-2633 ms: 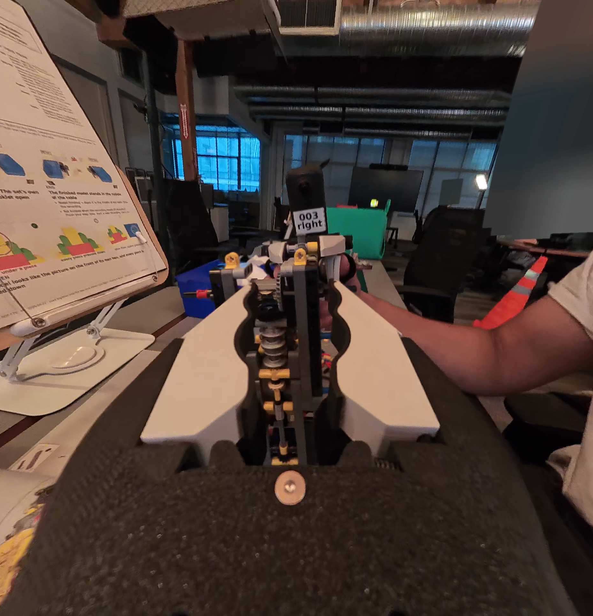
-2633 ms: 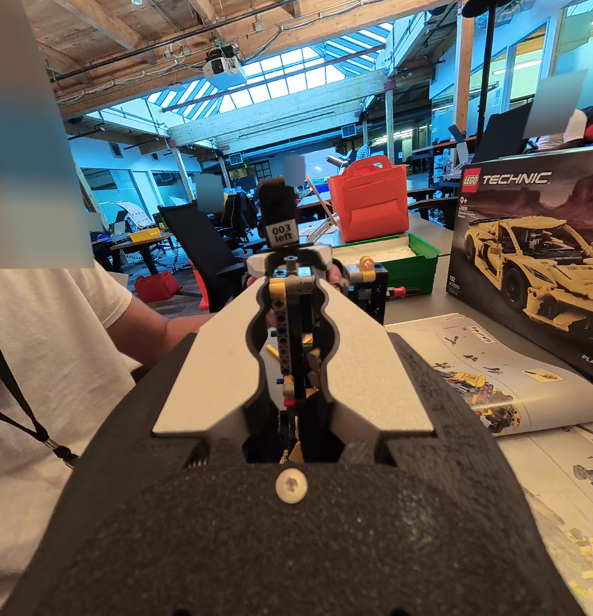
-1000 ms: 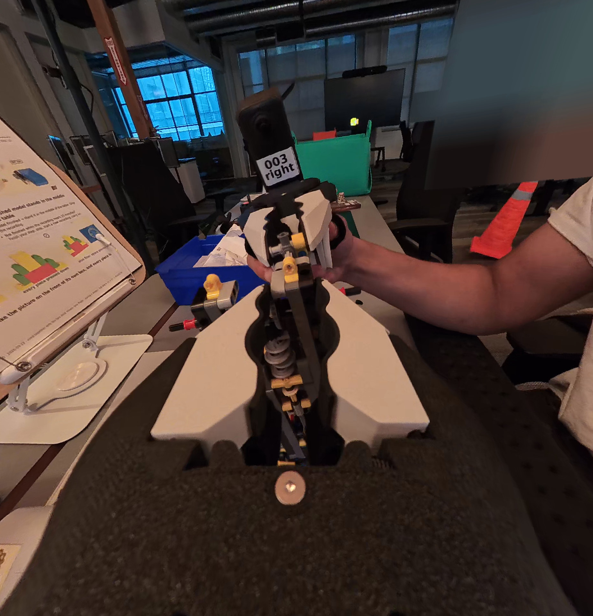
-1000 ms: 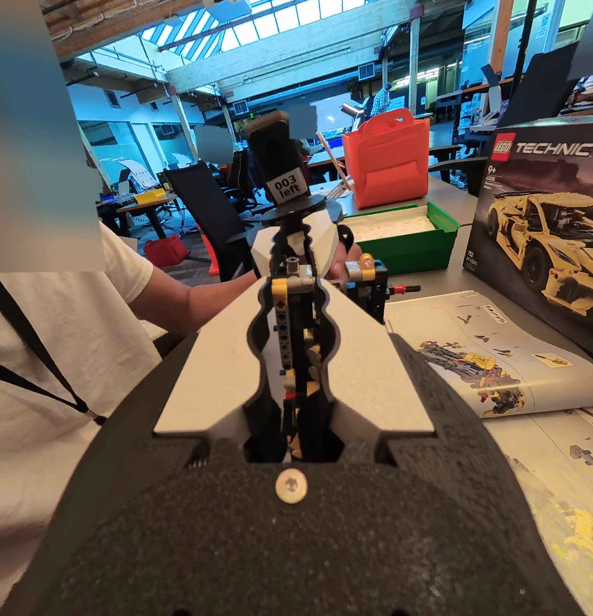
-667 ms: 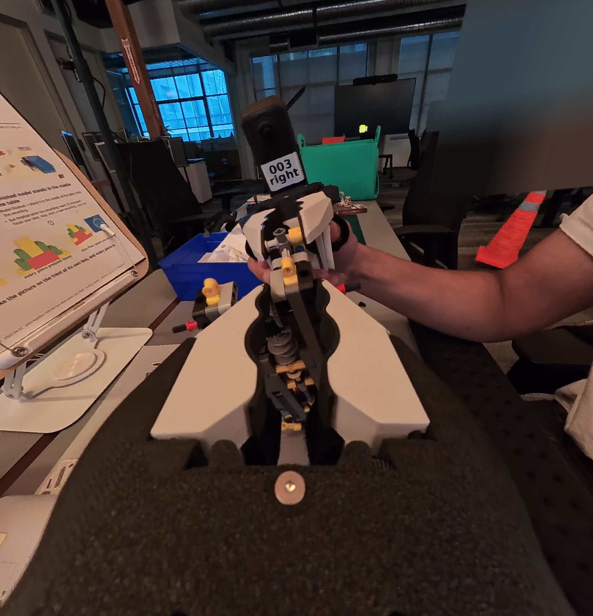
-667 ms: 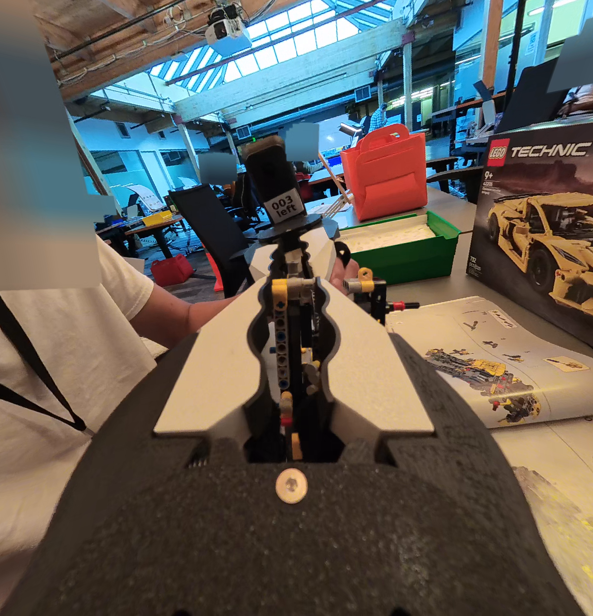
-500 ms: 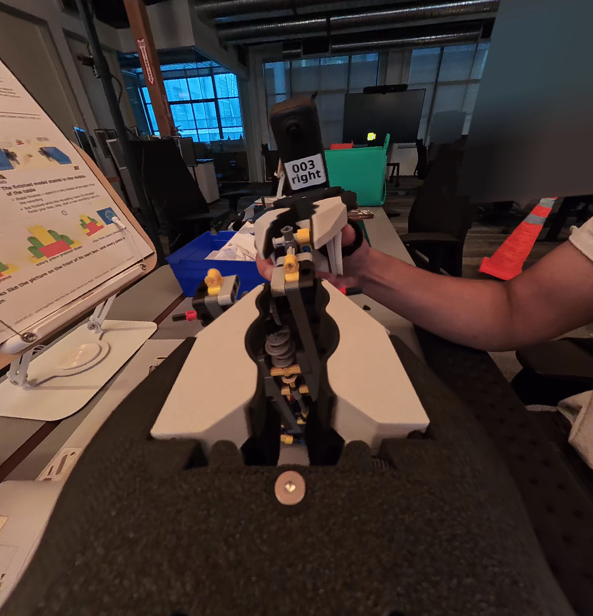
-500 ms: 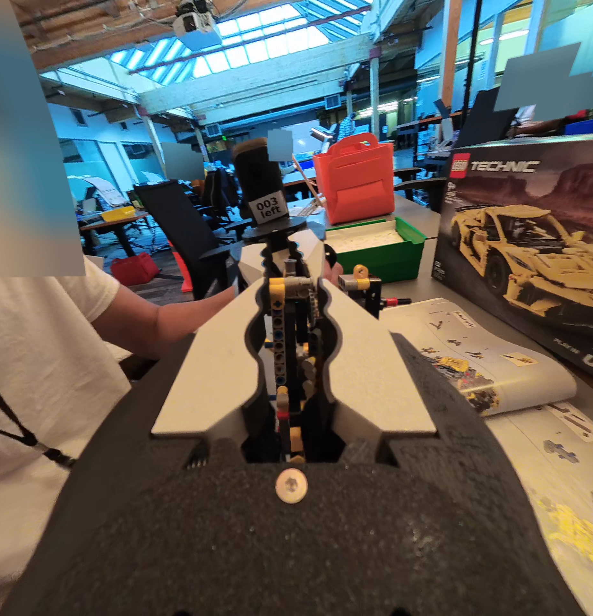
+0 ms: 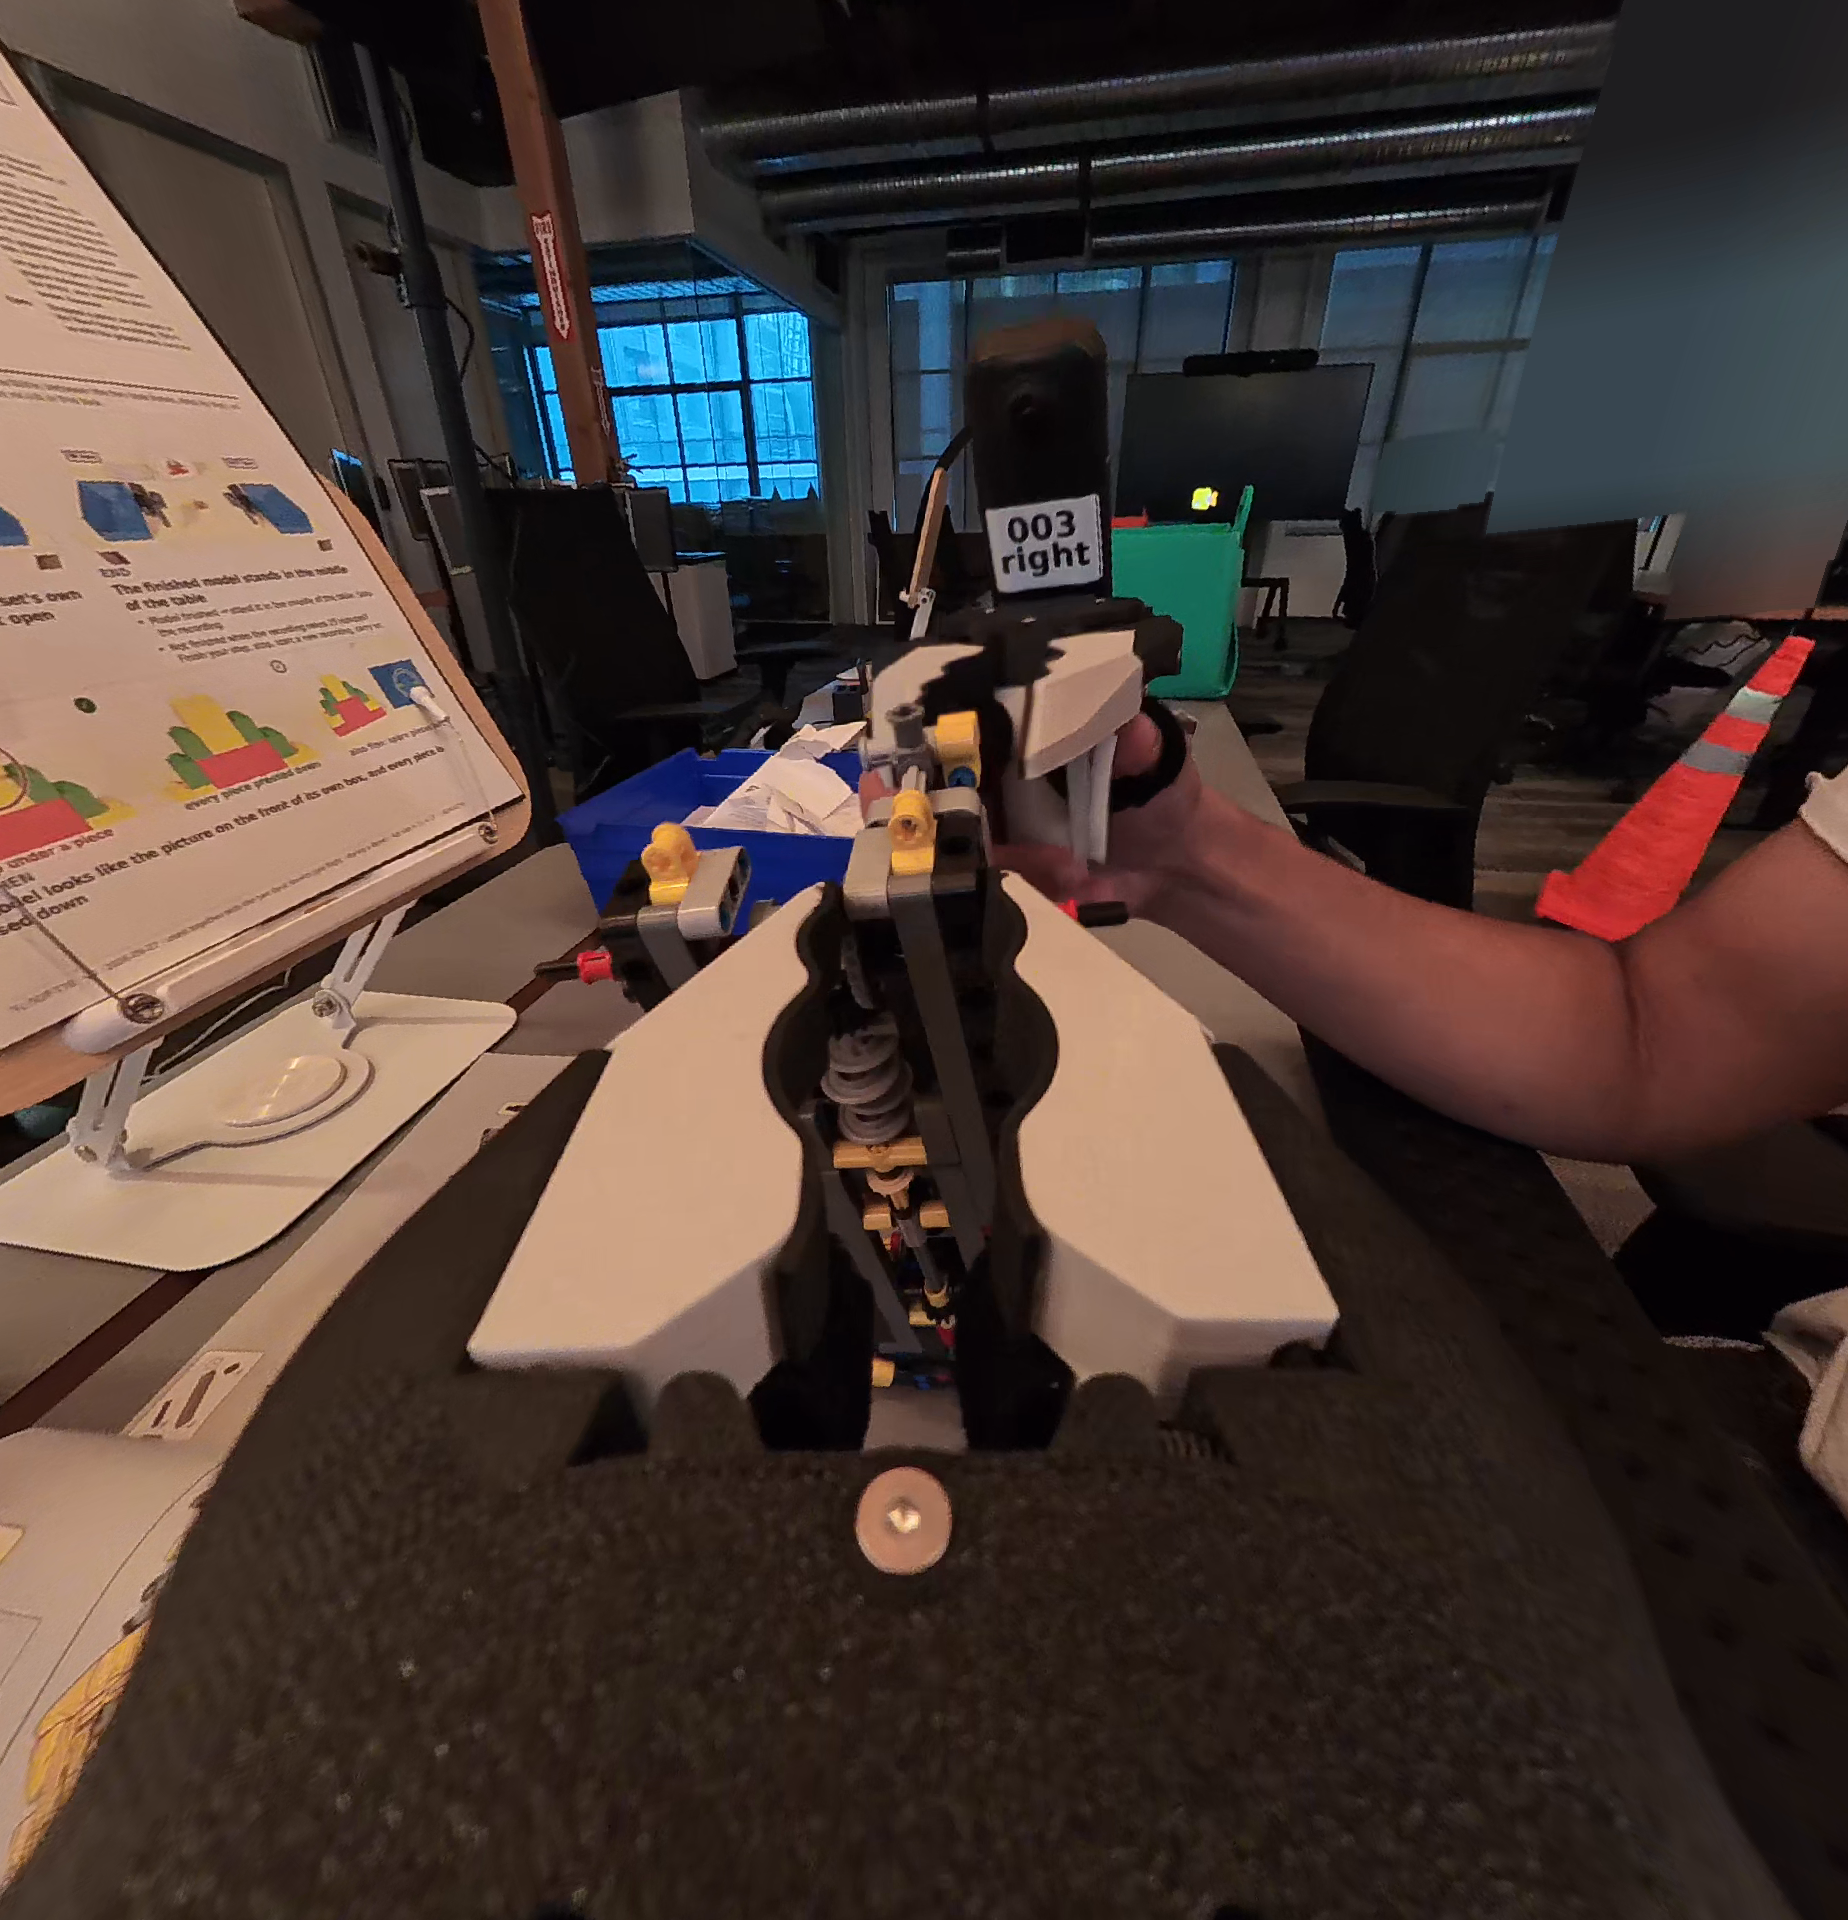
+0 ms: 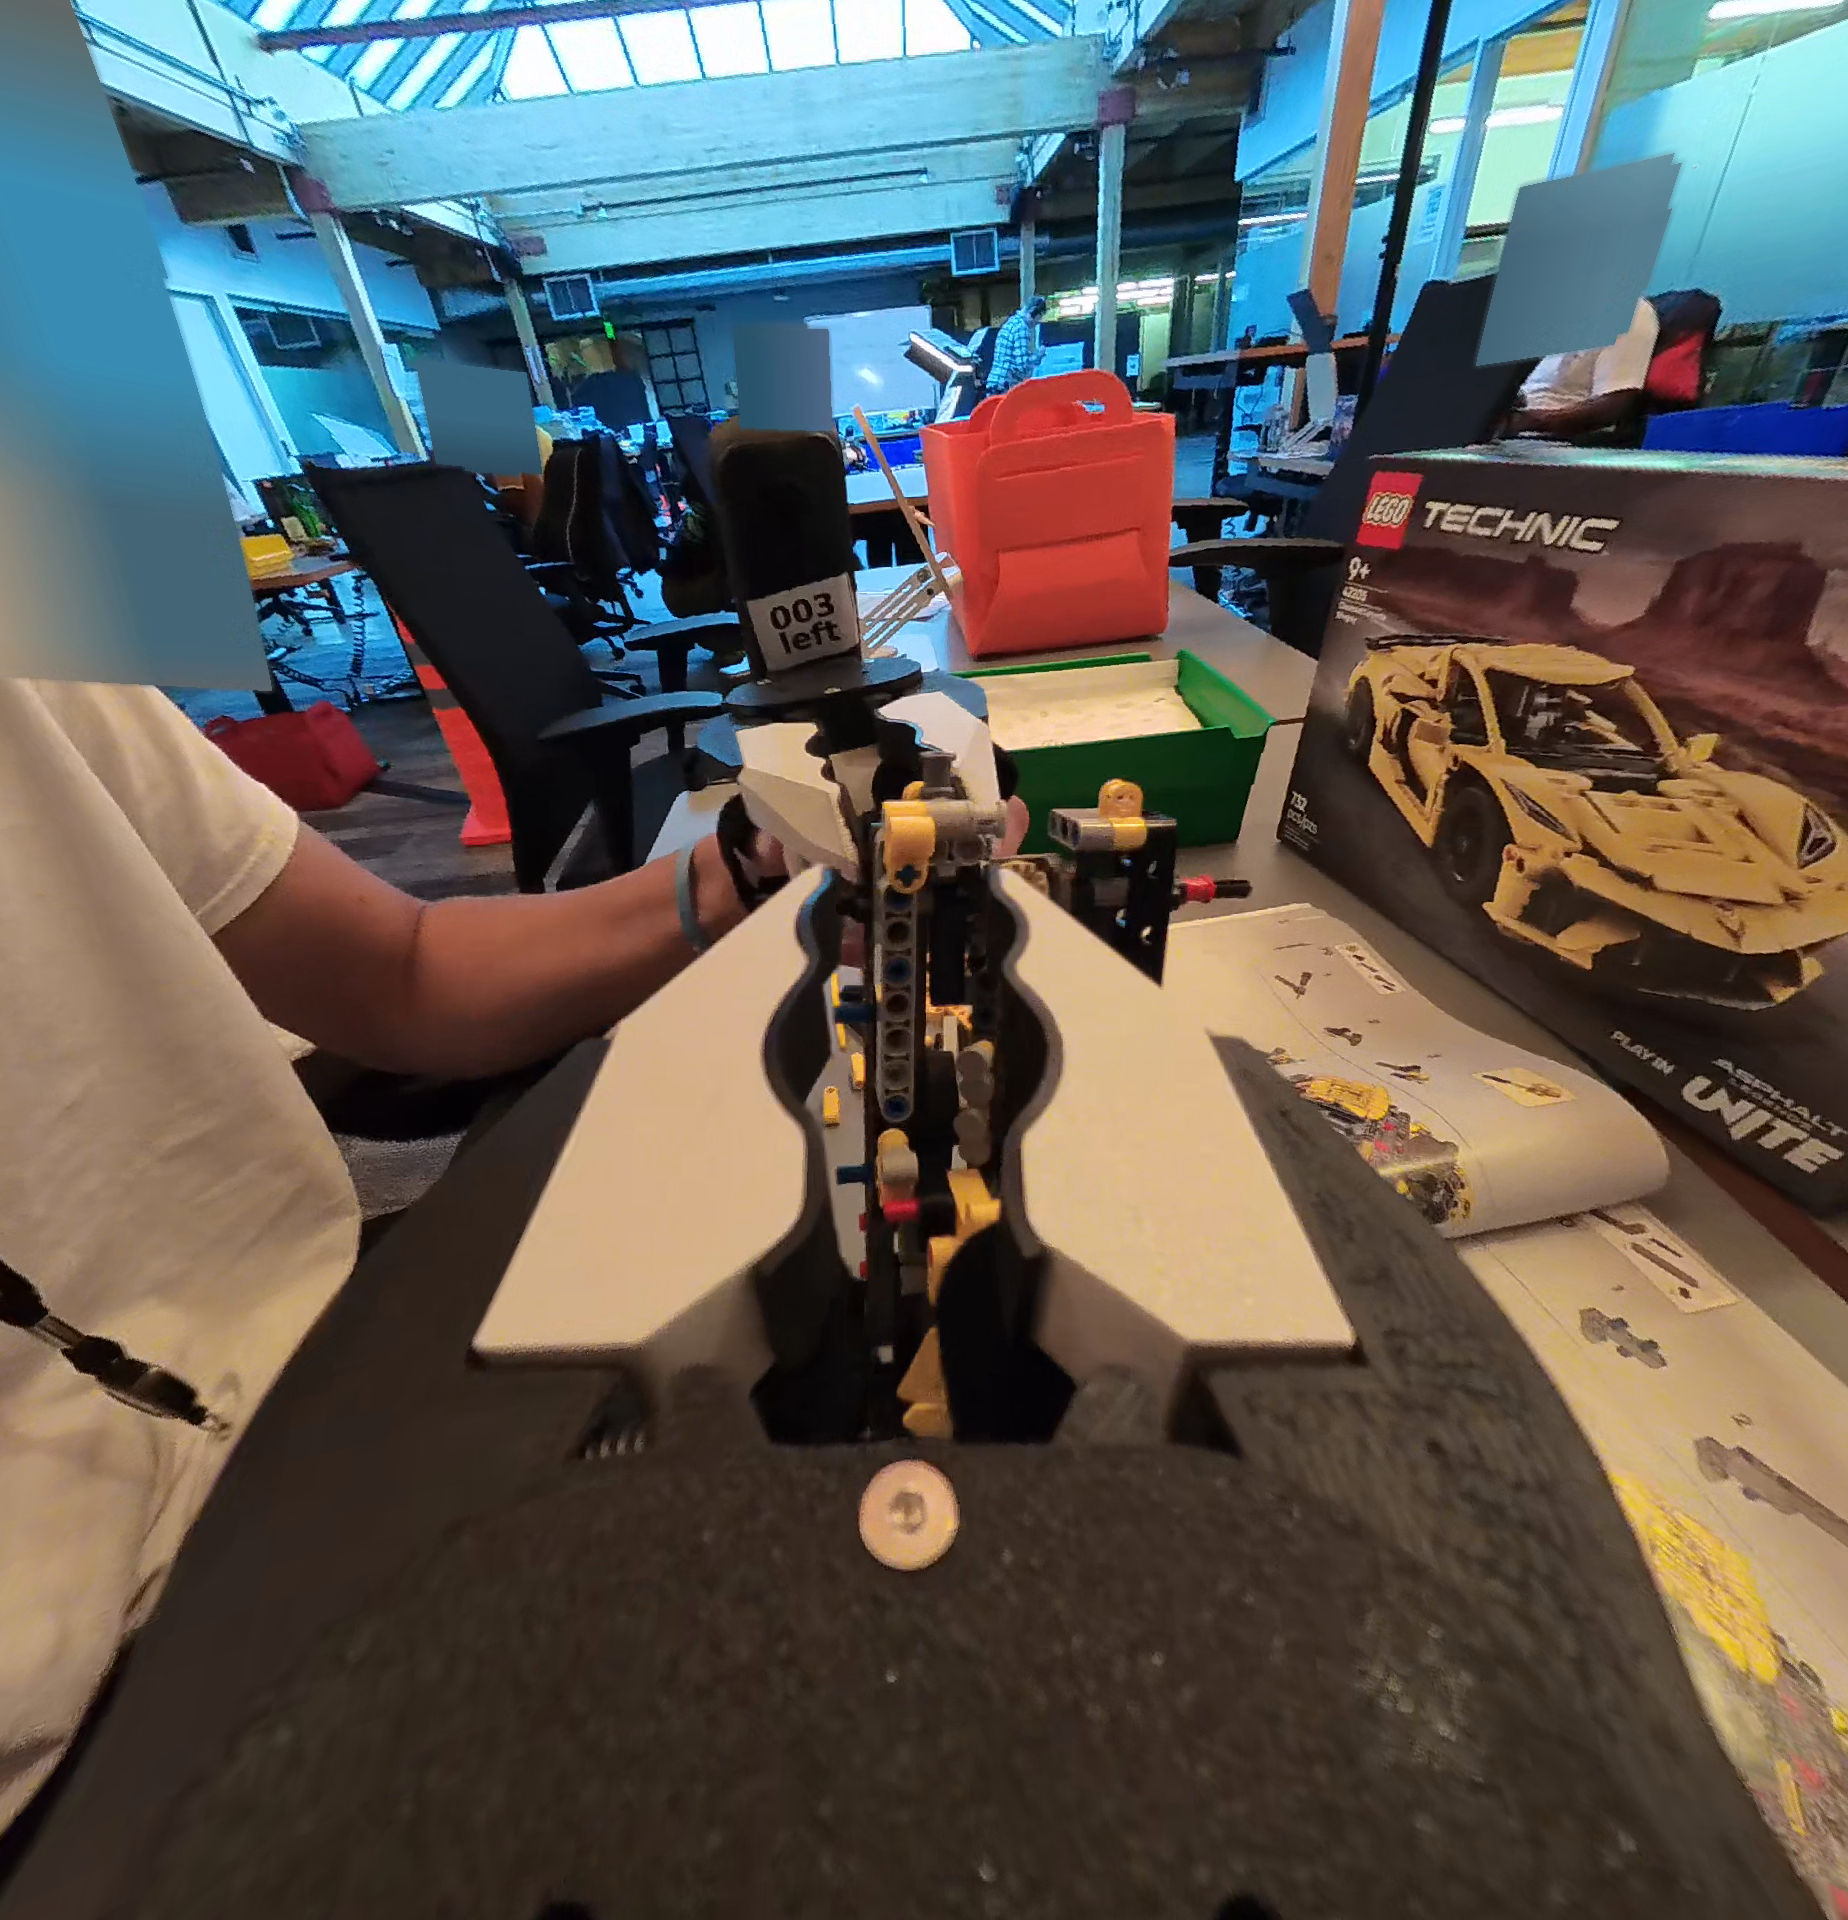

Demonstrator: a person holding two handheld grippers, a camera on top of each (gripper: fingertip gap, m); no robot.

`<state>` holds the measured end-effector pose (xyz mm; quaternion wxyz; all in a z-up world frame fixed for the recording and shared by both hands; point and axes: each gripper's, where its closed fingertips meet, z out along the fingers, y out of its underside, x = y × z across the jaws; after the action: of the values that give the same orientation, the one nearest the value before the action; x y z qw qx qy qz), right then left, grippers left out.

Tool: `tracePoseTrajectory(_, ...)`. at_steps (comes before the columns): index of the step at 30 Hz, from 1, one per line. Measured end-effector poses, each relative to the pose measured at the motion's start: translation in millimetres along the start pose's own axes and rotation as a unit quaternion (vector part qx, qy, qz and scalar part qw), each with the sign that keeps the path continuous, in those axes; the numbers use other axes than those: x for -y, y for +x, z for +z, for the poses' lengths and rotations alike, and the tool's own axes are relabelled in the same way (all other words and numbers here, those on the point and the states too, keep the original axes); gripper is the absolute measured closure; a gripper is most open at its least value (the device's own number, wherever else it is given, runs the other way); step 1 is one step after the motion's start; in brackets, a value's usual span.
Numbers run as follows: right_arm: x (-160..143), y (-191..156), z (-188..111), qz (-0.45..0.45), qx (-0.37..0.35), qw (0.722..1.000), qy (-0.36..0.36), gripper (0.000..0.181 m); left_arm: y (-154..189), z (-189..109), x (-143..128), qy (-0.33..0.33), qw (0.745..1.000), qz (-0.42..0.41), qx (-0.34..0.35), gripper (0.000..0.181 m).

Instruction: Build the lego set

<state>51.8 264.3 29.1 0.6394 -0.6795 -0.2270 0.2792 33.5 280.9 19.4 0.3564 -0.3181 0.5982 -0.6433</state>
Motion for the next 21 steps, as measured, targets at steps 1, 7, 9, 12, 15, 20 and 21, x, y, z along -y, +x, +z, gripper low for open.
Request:
tracePoseTrajectory(1, -1, 1, 3, -0.001, -0.003, 1.0, 0.0, 0.159, 1, 0, 0, 0.002, 1.0, -0.001, -0.002, 0.154)
tracePoseTrajectory(7, -1, -6, 9, -0.011, 0.019, 1.0, 0.005, 0.175, 3, -1, 0, -0.001, 1.0, 0.005, -0.006, 0.154)
tracePoseTrajectory(9, -2, -7, 9, 0.0, 0.029, 1.0, 0.0, 0.174, 3, -2, 0, -0.003, 1.0, 0.006, -0.008, 0.154)
tracePoseTrajectory(12, -2, -6, 9, 0.013, 0.027, 1.0, -0.003, 0.173, 2, -2, -1, -0.004, 1.0, 0.006, -0.004, 0.154)
tracePoseTrajectory(15, 2, -8, 9, 0.03, 0.039, 0.999, 0.006, 0.172, 2, -3, -1, -0.004, 1.0, 0.005, -0.006, 0.154)
tracePoseTrajectory(20, -2, -12, 7, 0.002, 0.045, 0.998, -0.038, 0.175, 7, -4, -1, -0.013, 1.0, 0.014, -0.018, 0.154)
tracePoseTrajectory(21, -2, -13, 7, -0.01, 0.043, 0.997, -0.056, 0.175, 8, -4, -1, -0.014, 1.0, 0.016, -0.019, 0.154)
